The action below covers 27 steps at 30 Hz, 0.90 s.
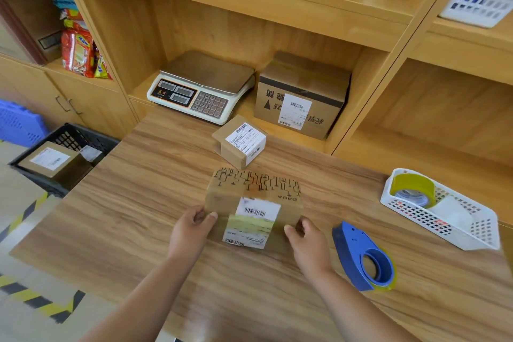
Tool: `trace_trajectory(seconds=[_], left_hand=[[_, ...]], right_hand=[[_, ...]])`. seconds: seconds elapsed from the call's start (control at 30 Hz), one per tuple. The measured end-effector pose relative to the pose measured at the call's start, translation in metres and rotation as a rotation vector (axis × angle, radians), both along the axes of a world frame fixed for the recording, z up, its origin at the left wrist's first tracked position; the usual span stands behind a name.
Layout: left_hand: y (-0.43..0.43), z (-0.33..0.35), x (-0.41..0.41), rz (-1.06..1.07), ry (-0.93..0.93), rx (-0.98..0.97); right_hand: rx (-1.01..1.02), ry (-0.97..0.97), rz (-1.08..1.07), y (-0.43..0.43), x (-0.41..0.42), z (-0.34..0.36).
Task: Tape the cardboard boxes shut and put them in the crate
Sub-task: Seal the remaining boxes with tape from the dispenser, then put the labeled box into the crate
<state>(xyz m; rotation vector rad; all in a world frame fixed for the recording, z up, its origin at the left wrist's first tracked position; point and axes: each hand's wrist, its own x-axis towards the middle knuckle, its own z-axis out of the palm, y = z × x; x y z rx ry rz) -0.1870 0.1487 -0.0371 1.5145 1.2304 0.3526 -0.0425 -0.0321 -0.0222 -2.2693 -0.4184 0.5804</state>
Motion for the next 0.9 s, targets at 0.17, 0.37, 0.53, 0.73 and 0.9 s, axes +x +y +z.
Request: trace_trajectory(seconds=[0.17, 0.37, 0.53, 0.73, 0.9], left_hand=[[0.006, -0.001, 0.001, -0.007, 0.036, 0.1], [-0.003, -0.006, -0.005, 0.008, 0.111, 0.105], [-0.009, -0.007, -0.016, 0.024, 0.151, 0.117], [-0.015, 0.002, -0.033, 0.056, 0.161, 0.134], [-0.01, 0.012, -0.06, 0.074, 0.144, 0.14]], right_hand=[[-0.047, -0.057, -0.038, 0.003, 0.001, 0.007], [-0.107, -0.064, -0.007, 0.001, -0.005, 0.001], [-0.071, -0.016, -0.017, 0.007, -0.014, 0.003], [-0.079, 0.002, 0.042, 0.014, -0.029, 0.006], [-0.075, -0.026, 0.061, 0.027, -0.05, 0.013]])
